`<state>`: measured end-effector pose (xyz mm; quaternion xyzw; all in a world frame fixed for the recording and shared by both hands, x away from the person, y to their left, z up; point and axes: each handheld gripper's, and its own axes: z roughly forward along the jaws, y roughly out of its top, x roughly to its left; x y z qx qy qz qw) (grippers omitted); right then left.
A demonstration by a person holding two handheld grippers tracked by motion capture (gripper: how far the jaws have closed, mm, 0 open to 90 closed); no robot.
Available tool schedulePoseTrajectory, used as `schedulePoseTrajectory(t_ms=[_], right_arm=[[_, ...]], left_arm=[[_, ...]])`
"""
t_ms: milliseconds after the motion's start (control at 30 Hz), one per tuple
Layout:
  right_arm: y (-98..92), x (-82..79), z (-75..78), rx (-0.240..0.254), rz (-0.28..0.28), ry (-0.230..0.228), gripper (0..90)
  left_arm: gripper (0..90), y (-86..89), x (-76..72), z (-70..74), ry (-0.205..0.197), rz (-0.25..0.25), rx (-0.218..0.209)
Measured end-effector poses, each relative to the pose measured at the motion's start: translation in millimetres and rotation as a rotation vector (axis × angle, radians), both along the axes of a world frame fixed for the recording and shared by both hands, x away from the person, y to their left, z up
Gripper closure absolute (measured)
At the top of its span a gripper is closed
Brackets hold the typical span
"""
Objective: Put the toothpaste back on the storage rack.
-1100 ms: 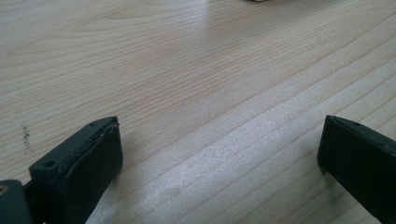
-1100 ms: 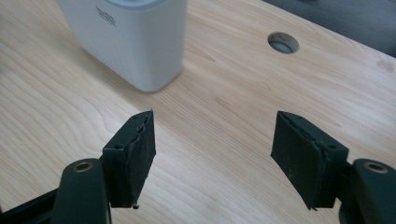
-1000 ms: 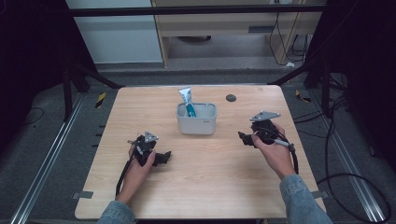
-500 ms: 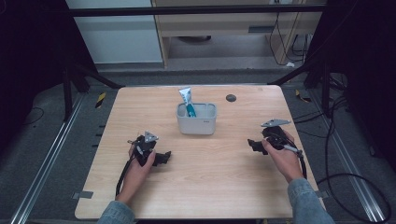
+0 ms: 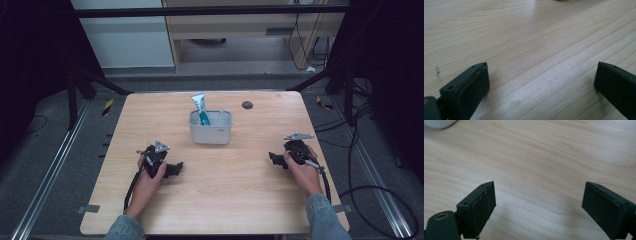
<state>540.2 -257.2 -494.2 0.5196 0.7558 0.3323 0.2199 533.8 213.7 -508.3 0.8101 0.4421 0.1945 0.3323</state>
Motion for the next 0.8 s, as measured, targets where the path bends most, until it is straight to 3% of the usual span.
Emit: schedulePoseTrajectory(t_ms=[300, 533, 633, 800], right_arm=[[-5.5, 3.5, -14.7, 0.024, -0.064, -0.016, 11.2], [-3.6, 5.7, -16.4, 0.013, -0.074, -0.018, 8.1], [-0.7, 5.9, -17.2, -0.015, -0.07, -0.013, 5.6], [0.4, 5.2, -17.6, -0.014, -0.149, 0.008, 0.3]], left_arm=[[0.0, 0.0, 0.0, 0.0, 0.0, 0.0, 0.0], [0.0, 0.0, 0.0, 0.0, 0.0, 0.0, 0.0], [0.0, 0.0, 0.0, 0.0, 0.0, 0.0, 0.0], [0.0, 0.0, -0.1, -0.1, 0.0, 0.0, 0.0]])
